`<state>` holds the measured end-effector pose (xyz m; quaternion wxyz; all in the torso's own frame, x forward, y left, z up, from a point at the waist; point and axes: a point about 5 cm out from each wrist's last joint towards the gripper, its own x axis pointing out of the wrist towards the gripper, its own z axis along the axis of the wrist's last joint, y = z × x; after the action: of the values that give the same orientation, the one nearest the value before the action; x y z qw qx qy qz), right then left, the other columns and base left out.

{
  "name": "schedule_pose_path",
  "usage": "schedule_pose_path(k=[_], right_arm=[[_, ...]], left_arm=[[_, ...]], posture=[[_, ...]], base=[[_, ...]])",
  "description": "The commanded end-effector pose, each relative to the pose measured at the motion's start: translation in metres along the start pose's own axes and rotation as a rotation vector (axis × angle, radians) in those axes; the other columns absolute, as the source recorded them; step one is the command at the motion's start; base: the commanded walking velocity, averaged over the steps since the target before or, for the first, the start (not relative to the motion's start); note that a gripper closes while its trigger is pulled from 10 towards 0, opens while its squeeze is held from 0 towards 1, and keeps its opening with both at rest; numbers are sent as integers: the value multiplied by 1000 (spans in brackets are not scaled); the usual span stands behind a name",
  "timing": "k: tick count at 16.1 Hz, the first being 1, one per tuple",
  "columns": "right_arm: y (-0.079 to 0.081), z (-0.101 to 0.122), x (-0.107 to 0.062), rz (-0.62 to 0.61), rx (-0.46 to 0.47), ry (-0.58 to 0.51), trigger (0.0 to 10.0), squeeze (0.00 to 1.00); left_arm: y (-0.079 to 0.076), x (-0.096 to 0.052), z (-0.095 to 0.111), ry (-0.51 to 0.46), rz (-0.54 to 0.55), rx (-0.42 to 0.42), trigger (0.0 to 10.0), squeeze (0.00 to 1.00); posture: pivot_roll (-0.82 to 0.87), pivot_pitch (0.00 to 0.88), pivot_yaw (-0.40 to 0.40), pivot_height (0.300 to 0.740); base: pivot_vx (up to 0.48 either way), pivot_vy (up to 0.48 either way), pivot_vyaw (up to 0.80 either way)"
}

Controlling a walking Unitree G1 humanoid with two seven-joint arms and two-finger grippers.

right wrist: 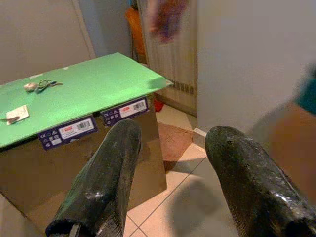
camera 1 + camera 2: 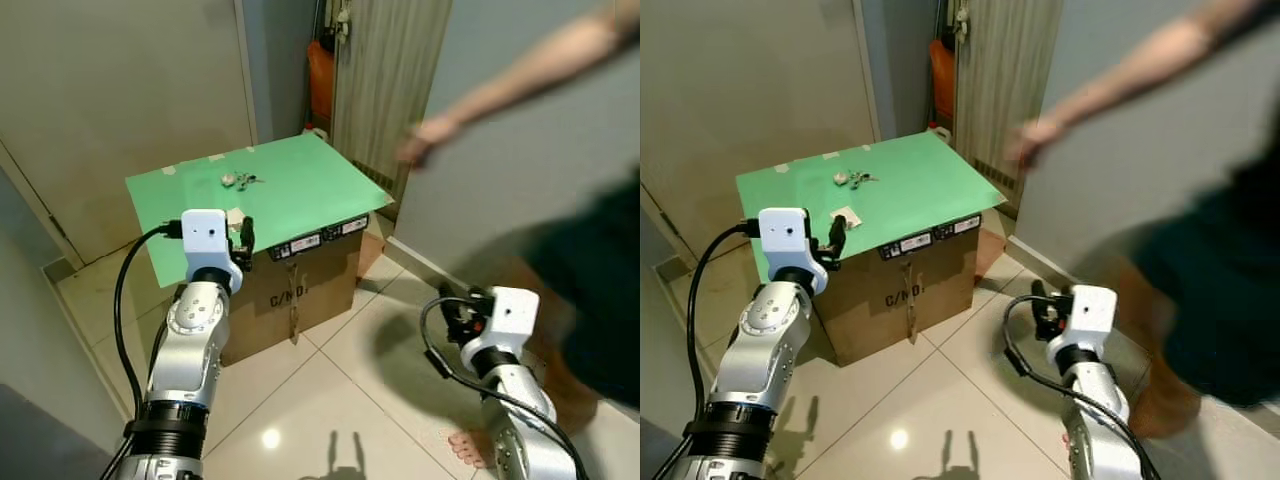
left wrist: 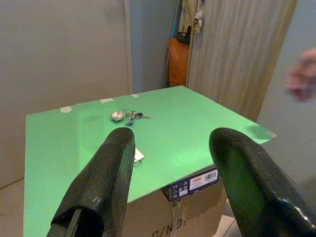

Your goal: Hang keys on a hook

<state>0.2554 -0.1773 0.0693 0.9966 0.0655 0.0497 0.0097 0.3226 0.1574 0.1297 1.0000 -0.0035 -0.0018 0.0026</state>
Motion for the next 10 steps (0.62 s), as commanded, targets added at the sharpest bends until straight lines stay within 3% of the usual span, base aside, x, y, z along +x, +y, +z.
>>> schedule_pose_path(k=[1,10], right_arm=[[1,1,1,13,-13,-9,10000,0],[5,-5,3,36,-70,5,10000,0]], left_arm=[[0,1,3,-18,-4,-5,10000,0],[-9,1,8,-45,-55,15,10000,0]], posture=[[-13,0,4,740],[-17,0,3,740]], base=[[0,0,0],[0,0,0]])
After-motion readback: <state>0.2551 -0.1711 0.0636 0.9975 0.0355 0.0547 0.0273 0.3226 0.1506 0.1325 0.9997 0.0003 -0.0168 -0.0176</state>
